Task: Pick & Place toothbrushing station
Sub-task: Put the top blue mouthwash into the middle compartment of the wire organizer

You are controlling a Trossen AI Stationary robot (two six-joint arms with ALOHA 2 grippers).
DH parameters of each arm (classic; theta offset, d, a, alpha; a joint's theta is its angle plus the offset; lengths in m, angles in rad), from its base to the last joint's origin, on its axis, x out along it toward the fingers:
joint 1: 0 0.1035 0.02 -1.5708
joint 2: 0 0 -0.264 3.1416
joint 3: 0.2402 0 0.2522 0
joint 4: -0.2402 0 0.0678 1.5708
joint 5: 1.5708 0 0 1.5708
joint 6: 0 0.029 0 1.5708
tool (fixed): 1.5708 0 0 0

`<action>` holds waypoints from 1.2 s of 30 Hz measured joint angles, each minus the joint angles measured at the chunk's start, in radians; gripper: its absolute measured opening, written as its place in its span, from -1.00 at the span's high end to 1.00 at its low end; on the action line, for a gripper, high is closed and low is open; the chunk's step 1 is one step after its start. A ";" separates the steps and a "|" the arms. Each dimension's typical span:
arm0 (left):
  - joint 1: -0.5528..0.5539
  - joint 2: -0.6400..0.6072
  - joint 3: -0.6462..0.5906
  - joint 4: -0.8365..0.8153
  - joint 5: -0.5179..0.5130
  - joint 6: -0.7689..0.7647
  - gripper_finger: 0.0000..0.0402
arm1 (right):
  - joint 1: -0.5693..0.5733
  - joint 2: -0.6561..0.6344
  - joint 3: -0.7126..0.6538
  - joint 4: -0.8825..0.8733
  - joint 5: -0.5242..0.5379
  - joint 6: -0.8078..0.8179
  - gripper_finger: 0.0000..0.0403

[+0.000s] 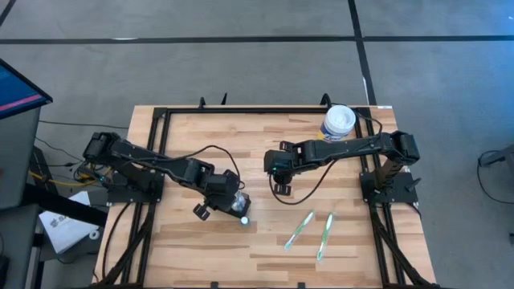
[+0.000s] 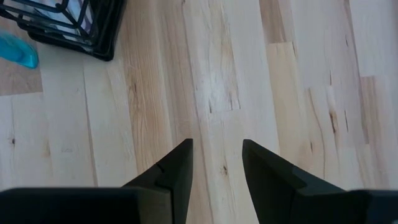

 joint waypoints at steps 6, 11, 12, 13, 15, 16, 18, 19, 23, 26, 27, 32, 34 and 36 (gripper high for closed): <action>0.018 0.000 -0.033 0.042 0.000 0.000 0.58 | 0.000 0.000 0.000 0.000 0.000 0.000 0.36; 0.018 0.000 -0.061 0.072 0.004 0.000 0.58 | 0.000 0.000 0.000 0.000 0.000 0.000 0.36; 0.018 0.000 -0.062 0.072 0.008 -0.001 0.58 | 0.000 0.000 0.000 -0.001 0.000 0.000 0.36; 0.018 0.000 -0.063 0.073 0.014 -0.005 0.58 | 0.000 0.000 0.000 -0.002 0.000 0.000 0.36; 0.018 0.000 -0.063 0.075 0.028 -0.018 0.58 | 0.000 0.000 0.000 -0.002 0.000 0.000 0.36; 0.018 0.000 -0.063 0.077 0.034 -0.025 0.57 | 0.000 0.000 0.000 -0.002 0.000 0.000 0.36; 0.018 0.000 -0.063 0.079 0.039 -0.034 0.49 | 0.000 0.000 0.000 -0.002 0.000 0.000 0.36; 0.018 0.000 -0.063 0.079 0.039 -0.035 0.45 | 0.000 0.000 0.000 -0.002 0.000 0.000 0.36; 0.018 0.000 -0.063 0.082 0.040 -0.037 0.36 | 0.000 0.000 0.000 -0.002 0.000 0.000 0.36; 0.018 0.000 -0.063 0.084 0.042 -0.038 0.40 | 0.000 0.000 0.000 -0.002 0.000 0.000 0.36; 0.018 0.000 -0.063 0.086 0.042 -0.038 0.43 | 0.000 0.000 0.000 -0.003 0.000 0.000 0.36; 0.018 0.000 -0.063 0.088 0.043 -0.038 0.53 | 0.000 0.000 0.000 -0.003 0.000 0.000 0.36; 0.018 0.000 -0.063 0.088 0.043 -0.038 0.52 | 0.000 0.000 0.000 -0.003 0.000 0.000 0.36; 0.018 0.000 -0.063 0.088 0.041 -0.038 0.47 | 0.000 0.000 0.000 -0.003 0.000 0.000 0.36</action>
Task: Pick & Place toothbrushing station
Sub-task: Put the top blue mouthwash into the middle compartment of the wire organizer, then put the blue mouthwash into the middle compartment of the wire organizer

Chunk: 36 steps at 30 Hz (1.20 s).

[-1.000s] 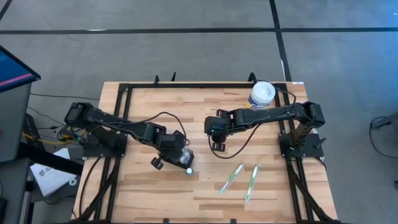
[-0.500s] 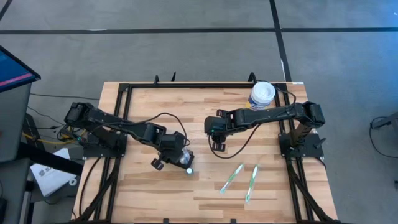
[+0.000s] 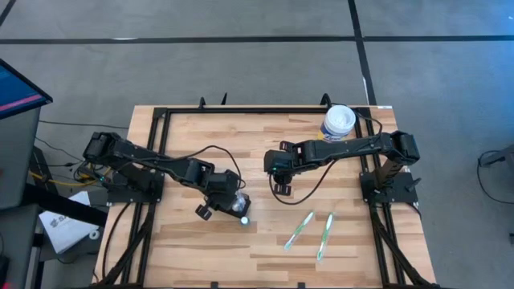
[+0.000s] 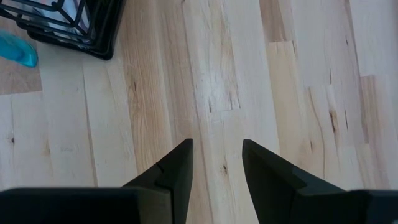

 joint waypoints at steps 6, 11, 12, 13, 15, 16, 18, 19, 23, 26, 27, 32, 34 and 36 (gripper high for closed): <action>0.000 -0.005 0.000 -0.003 -0.057 0.000 0.34 | 0.000 0.000 0.000 0.000 0.000 0.000 0.36; 0.000 -0.025 -0.001 -0.003 -0.063 -0.007 0.33 | 0.000 0.000 0.000 -0.004 0.000 0.000 0.36; 0.000 -0.034 -0.001 -0.001 -0.063 -0.008 0.33 | 0.000 0.000 0.000 -0.004 0.000 0.000 0.36; 0.000 -0.042 -0.001 -0.003 -0.064 -0.010 0.34 | 0.000 0.000 0.000 -0.004 0.000 0.000 0.36; 0.000 -0.065 -0.001 -0.003 -0.064 -0.011 0.35 | 0.000 0.000 0.000 -0.004 0.000 0.000 0.36; 0.000 -0.079 -0.001 -0.003 -0.065 -0.011 0.35 | 0.000 0.000 0.000 -0.006 0.000 0.000 0.36; 0.000 -0.111 -0.001 -0.002 -0.068 -0.012 0.36 | 0.000 0.000 0.000 -0.007 0.000 0.000 0.36; 0.000 -0.127 -0.001 -0.001 -0.068 -0.012 0.37 | 0.000 0.000 0.000 -0.007 0.000 0.000 0.36; 0.000 -0.196 -0.001 0.001 -0.070 -0.012 0.37 | 0.000 0.000 0.000 -0.007 0.000 0.000 0.36; 0.000 -0.251 0.000 0.006 -0.086 -0.012 0.37 | 0.000 0.000 0.000 -0.007 0.000 0.000 0.36; 0.000 -0.269 0.000 0.006 -0.088 -0.012 0.37 | 0.000 0.000 0.000 -0.007 0.000 0.000 0.36; 0.000 -0.354 0.000 0.028 -0.089 -0.014 0.37 | 0.000 0.000 0.000 -0.006 0.000 0.000 0.36; 0.000 -0.381 0.000 0.035 -0.089 -0.020 0.37 | 0.000 0.000 0.000 -0.006 0.000 0.000 0.36; 0.000 -0.404 0.000 0.035 -0.089 -0.037 0.37 | 0.000 0.000 0.000 -0.006 0.000 0.000 0.36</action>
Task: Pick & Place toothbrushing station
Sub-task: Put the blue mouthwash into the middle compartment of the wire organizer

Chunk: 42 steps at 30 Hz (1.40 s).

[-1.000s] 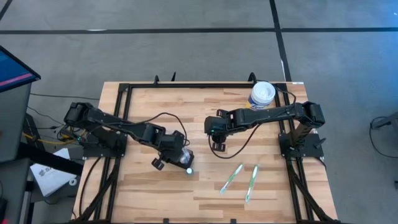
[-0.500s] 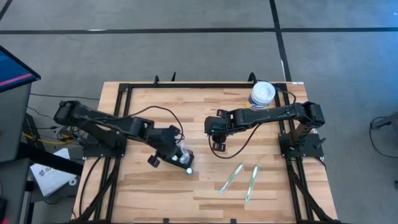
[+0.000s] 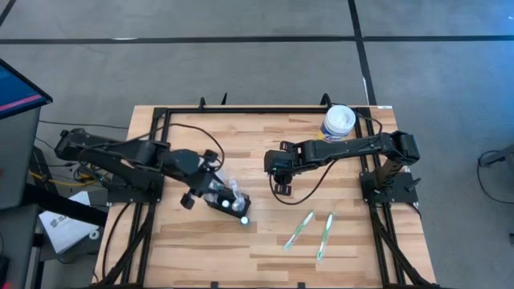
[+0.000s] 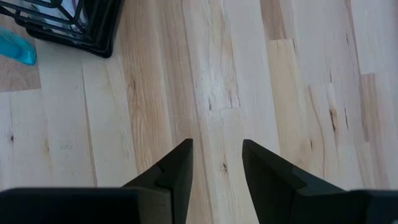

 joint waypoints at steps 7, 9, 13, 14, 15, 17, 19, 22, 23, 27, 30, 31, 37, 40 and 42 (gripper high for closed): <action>-0.002 -0.053 0.000 0.006 0.000 -0.124 0.37 | 0.001 0.000 0.000 0.026 -0.010 0.000 0.36; -0.007 -0.062 0.000 0.007 0.000 -0.160 0.37 | 0.007 0.000 -0.002 0.072 -0.044 0.000 0.36; -0.033 -0.062 0.000 0.006 0.000 -0.191 0.37 | 0.043 0.000 -0.012 0.144 -0.159 -0.033 0.36; -0.043 -0.062 0.000 0.006 0.000 -0.193 0.37 | 0.056 0.000 -0.023 0.172 -0.180 -0.040 0.36; -0.053 -0.062 0.000 0.005 0.000 -0.194 0.37 | 0.069 0.000 -0.037 0.205 -0.192 -0.047 0.36; -0.070 -0.062 0.000 0.003 0.000 -0.195 0.37 | 0.095 0.000 -0.068 0.258 -0.208 -0.053 0.36; -0.083 -0.062 0.000 0.003 0.000 -0.195 0.37 | 0.118 0.000 -0.091 0.287 -0.209 -0.050 0.36; -0.099 -0.062 0.000 0.003 0.000 -0.202 0.37 | 0.145 0.000 -0.123 0.340 -0.209 -0.037 0.36; -0.103 -0.062 0.000 0.003 0.000 -0.213 0.37 | 0.151 0.000 -0.138 0.353 -0.209 -0.036 0.36; -0.115 -0.062 0.000 0.003 0.000 -0.224 0.37 | 0.169 0.000 -0.162 0.360 -0.208 -0.004 0.36; -0.121 -0.062 0.000 0.003 0.000 -0.227 0.37 | 0.184 0.002 -0.161 0.383 -0.208 0.000 0.36; -0.121 -0.062 0.000 0.003 0.000 -0.237 0.37 | 0.189 0.007 -0.161 0.403 -0.209 0.000 0.36; -0.123 -0.062 0.000 0.002 0.000 -0.247 0.37 | 0.218 0.036 -0.161 0.487 -0.211 0.000 0.36; -0.123 -0.062 0.000 0.002 0.000 -0.247 0.37 | 0.225 0.071 -0.161 0.511 -0.215 -0.005 0.36; -0.123 -0.062 0.000 0.004 0.000 -0.247 0.37 | 0.229 0.095 -0.160 0.549 -0.229 -0.008 0.36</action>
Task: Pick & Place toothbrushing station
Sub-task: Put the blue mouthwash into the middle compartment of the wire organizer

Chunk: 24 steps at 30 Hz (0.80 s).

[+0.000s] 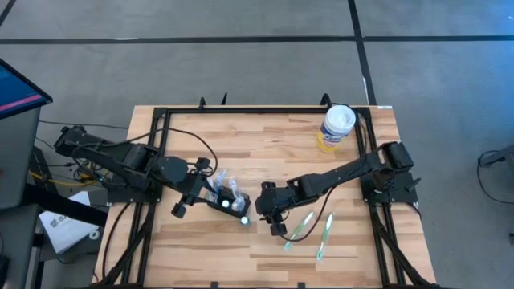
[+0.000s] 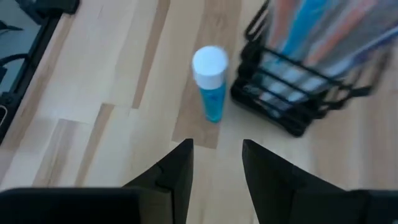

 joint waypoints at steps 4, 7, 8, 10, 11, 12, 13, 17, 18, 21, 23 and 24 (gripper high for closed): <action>0.000 0.000 0.000 0.000 0.000 0.000 0.37 | -0.002 0.049 0.000 0.040 -0.047 0.000 0.36; 0.000 0.000 0.000 0.000 0.000 0.000 0.37 | -0.003 0.084 0.000 0.083 -0.075 0.000 0.36; 0.000 0.000 0.000 -0.001 0.000 0.000 0.37 | -0.003 0.096 0.000 0.107 -0.082 0.000 0.36; 0.000 0.000 0.000 -0.001 0.000 0.000 0.37 | -0.002 0.109 0.000 0.111 -0.083 0.000 0.36; 0.000 0.000 0.000 -0.001 0.000 0.000 0.37 | -0.005 0.117 0.000 0.119 -0.084 0.000 0.36; 0.000 0.000 0.000 -0.001 0.000 0.000 0.37 | -0.008 0.125 0.001 0.118 -0.086 0.002 0.36; 0.000 0.000 0.000 -0.001 0.000 0.000 0.37 | -0.010 0.128 0.000 0.113 -0.087 0.008 0.36; 0.000 0.000 0.000 -0.001 0.000 0.000 0.37 | -0.015 0.126 0.001 0.152 -0.086 0.022 0.35; 0.000 0.000 0.000 -0.001 0.000 0.000 0.37 | -0.015 0.125 0.001 0.155 -0.086 0.022 0.35; 0.000 0.000 0.000 -0.001 0.000 0.000 0.37 | -0.014 0.126 0.001 0.170 -0.086 0.012 0.30; 0.001 0.000 0.000 -0.001 0.000 0.000 0.37 | -0.013 0.126 0.001 0.180 -0.086 0.011 0.25; 0.000 0.000 0.000 -0.001 0.000 0.000 0.37 | -0.013 0.126 0.001 0.181 -0.086 0.011 0.22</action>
